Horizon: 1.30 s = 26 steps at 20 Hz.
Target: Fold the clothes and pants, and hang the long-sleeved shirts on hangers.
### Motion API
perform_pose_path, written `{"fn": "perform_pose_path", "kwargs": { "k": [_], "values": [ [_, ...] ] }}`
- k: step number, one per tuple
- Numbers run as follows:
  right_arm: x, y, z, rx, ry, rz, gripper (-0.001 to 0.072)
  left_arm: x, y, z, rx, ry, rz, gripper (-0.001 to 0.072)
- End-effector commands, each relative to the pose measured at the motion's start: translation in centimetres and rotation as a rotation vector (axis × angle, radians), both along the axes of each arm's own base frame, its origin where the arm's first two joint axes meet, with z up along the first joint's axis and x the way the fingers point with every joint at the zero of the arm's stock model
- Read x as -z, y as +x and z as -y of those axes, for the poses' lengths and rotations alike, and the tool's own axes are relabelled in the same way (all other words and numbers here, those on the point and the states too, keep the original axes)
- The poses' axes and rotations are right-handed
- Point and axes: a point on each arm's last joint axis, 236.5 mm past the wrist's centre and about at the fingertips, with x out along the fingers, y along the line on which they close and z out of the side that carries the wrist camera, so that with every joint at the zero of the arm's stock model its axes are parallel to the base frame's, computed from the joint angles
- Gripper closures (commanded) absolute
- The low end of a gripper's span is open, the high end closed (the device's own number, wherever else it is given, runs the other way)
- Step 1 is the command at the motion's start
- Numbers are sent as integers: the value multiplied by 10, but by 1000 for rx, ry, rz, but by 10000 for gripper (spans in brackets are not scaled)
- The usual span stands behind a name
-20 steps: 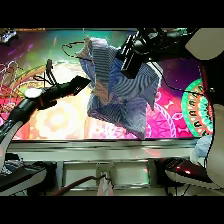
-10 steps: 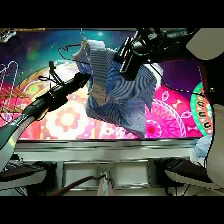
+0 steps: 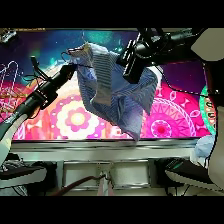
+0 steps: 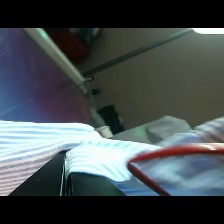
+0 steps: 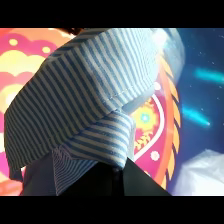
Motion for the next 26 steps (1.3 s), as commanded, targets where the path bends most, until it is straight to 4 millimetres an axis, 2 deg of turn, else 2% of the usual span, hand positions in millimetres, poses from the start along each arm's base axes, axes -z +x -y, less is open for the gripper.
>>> {"fn": "perform_pose_path", "kwargs": {
  "k": [1,5,9,11,13,15,17,18,23,26],
  "values": [
    [5,13,18,54,-70,36,692,-16,-11,2,75,35,91,696],
    [8,20,30,88,-118,55,692,-12,-16,-2,102,120,108,697],
    [2,8,13,40,-48,30,693,-8,-11,-15,67,130,95,697],
    [4,4,15,35,-60,17,693,-1,-4,-27,22,148,66,697],
    [7,0,17,30,-73,0,693,-3,3,-42,-21,159,61,697],
    [4,-8,6,-6,-29,-23,693,-20,11,-52,-43,163,95,697],
    [-2,-18,-7,-49,28,-45,693,-40,17,-52,-47,164,140,697],
    [-2,-19,-7,-51,28,-47,693,-52,19,-50,-42,161,168,697],
    [8,8,26,66,-100,21,693,-118,3,-31,46,141,349,697],
    [10,20,42,130,-147,47,693,-130,-24,-16,119,320,425,697]
  ]
}}
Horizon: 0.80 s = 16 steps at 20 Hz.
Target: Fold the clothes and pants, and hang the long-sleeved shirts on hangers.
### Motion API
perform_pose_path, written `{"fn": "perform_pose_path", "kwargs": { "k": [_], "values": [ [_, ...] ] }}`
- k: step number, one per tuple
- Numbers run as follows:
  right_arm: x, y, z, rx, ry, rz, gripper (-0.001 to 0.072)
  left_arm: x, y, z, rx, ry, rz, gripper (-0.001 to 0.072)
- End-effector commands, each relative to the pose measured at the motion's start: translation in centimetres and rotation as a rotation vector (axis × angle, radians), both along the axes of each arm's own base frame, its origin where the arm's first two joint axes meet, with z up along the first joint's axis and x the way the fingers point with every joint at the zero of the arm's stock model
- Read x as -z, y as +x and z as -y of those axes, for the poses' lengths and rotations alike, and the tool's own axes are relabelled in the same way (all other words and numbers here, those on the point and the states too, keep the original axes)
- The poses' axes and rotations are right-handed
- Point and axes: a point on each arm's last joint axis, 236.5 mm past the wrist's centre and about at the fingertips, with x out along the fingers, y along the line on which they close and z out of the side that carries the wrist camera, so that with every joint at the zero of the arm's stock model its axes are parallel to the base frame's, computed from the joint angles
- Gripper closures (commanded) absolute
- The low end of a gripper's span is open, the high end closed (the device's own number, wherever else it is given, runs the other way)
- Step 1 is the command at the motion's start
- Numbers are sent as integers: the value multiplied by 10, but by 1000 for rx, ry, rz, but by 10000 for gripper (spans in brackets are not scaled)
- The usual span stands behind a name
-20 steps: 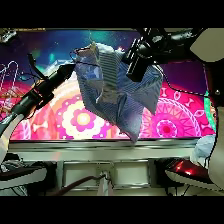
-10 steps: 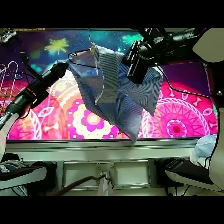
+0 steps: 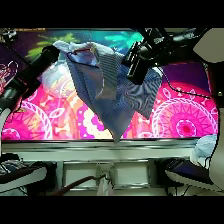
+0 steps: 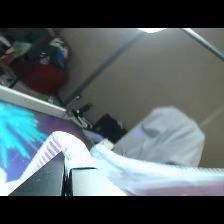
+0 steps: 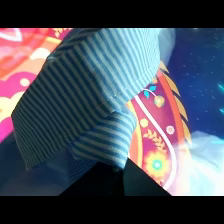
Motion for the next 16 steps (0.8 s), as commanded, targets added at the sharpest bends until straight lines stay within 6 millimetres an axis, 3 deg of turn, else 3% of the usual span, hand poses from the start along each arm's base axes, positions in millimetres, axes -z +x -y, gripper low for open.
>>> {"fn": "perform_pose_path", "kwargs": {
  "k": [1,3,7,10,12,16],
  "values": [
    [3,15,20,75,-64,38,693,-17,-31,18,70,202,95,697],
    [6,18,20,82,-67,32,693,-29,-51,24,93,284,123,697],
    [15,24,17,97,-71,7,693,-84,-91,23,54,353,263,697],
    [15,24,17,97,-71,7,693,-104,-93,-2,-103,452,306,697],
    [14,23,18,113,-58,-1,693,-102,-86,-21,-200,535,305,697],
    [2,9,3,67,18,-15,693,-66,-65,-29,-210,664,253,697]
  ]
}}
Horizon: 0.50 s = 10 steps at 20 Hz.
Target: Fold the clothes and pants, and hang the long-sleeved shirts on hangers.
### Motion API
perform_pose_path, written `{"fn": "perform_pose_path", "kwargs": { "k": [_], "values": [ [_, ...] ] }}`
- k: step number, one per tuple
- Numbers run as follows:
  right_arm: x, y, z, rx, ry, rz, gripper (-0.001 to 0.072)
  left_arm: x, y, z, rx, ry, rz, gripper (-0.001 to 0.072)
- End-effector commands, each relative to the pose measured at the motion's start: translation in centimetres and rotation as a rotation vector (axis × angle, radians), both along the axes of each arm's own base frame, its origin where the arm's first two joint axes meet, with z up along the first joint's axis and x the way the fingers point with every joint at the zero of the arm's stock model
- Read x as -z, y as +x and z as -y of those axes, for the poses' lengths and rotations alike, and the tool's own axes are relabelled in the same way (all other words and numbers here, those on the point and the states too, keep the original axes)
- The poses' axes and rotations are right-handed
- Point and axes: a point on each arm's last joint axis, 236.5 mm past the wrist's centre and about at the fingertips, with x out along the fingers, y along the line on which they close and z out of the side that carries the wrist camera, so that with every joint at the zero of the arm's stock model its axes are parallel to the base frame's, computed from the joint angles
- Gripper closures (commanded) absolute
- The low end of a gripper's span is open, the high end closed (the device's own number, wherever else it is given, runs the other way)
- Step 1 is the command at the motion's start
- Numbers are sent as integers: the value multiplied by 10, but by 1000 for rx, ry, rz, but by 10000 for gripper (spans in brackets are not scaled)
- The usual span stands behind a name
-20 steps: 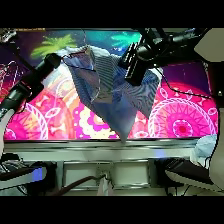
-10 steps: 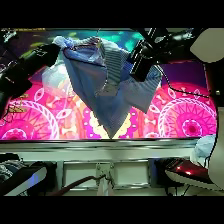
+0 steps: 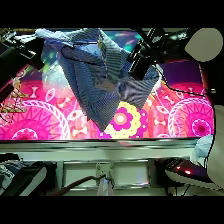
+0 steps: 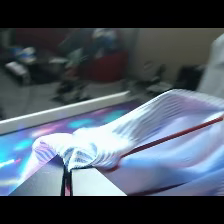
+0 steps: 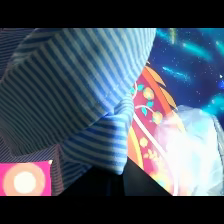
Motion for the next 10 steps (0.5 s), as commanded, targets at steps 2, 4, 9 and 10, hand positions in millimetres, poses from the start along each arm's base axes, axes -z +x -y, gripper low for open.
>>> {"fn": "perform_pose_path", "kwargs": {
  "k": [2,4,9,10],
  "values": [
    [-16,-22,-26,-77,125,-34,693,41,35,-24,-109,87,-66,697],
    [-23,-35,-39,-123,183,-59,693,69,56,-34,-152,68,-128,697],
    [-35,-50,-51,-173,252,-81,693,115,92,-42,-190,-140,-273,697],
    [-35,-49,-51,-171,252,-77,693,120,95,-42,-191,-176,-290,697]
  ]
}}
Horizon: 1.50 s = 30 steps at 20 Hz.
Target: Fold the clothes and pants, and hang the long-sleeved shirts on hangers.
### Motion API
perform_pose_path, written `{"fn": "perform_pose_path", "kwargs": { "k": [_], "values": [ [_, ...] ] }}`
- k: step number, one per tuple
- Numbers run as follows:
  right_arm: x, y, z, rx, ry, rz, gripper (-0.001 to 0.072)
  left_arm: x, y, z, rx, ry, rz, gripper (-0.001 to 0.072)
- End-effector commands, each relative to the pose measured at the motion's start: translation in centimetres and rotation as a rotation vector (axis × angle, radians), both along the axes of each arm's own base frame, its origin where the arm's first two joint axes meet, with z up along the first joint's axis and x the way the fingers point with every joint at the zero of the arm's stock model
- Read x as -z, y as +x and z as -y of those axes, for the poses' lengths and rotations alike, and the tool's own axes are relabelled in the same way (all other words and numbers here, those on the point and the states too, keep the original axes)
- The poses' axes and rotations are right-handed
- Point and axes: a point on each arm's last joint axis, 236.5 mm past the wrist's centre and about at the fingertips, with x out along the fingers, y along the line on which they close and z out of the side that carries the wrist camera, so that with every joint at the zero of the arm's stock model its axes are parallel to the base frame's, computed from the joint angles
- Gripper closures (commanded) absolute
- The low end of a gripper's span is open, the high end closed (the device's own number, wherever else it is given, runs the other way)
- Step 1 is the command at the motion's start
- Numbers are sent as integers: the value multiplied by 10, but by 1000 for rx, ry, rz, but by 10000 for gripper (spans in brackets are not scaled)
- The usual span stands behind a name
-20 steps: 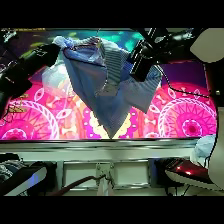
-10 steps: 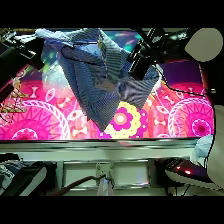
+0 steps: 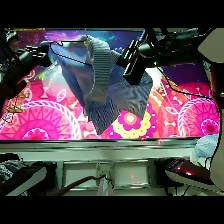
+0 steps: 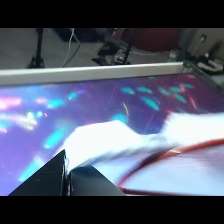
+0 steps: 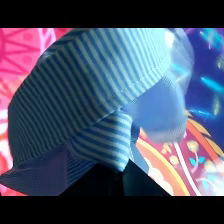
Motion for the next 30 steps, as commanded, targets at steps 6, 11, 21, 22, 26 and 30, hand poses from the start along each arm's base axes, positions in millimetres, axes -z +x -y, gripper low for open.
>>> {"fn": "perform_pose_path", "kwargs": {
  "k": [6,11,21,22,26,30],
  "values": [
    [5,14,18,58,-75,47,693,7,9,3,-2,-133,-35,697],
    [11,29,39,122,-159,83,693,-42,-23,22,92,-118,65,697],
    [22,58,41,203,-169,92,693,-164,-145,49,209,48,375,696],
    [16,63,43,245,-141,99,693,-151,-149,51,218,89,324,697],
    [-13,73,43,333,-24,150,693,-56,-151,59,279,72,-29,696],
    [-17,72,43,366,16,126,692,-24,-172,103,414,-165,-158,636]
  ]
}}
